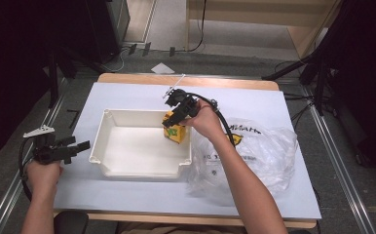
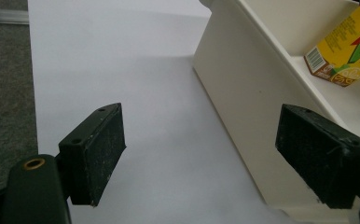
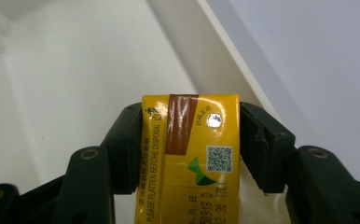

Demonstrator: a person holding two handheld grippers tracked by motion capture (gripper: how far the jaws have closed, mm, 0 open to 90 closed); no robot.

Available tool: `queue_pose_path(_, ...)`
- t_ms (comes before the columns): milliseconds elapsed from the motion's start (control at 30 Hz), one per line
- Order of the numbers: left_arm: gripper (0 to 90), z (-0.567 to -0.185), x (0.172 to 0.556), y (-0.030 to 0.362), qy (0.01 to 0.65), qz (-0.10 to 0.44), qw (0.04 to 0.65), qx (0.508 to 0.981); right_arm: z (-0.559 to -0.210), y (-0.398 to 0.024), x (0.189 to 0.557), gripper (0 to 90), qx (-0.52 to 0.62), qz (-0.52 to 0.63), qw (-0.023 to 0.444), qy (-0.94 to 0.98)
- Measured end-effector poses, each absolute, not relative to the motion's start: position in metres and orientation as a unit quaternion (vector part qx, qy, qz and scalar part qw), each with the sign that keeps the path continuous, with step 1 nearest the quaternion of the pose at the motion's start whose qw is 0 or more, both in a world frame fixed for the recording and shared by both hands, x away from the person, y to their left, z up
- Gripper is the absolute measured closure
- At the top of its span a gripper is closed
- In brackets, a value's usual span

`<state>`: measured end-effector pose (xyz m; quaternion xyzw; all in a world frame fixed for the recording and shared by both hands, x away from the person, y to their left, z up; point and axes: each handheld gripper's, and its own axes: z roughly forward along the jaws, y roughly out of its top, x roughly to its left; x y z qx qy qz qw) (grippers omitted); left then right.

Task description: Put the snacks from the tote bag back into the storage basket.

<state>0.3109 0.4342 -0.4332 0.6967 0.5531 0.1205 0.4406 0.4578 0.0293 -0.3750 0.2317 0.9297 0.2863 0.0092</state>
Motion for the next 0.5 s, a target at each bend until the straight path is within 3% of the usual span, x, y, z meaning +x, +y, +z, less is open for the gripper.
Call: queue_pose_path(500, 16.8, -0.433, 0.310, 0.434, 0.553, 0.122, 0.443, 0.695, -0.331, 0.021, 0.444, 45.7, 0.249, 0.317, 0.024, 0.915)
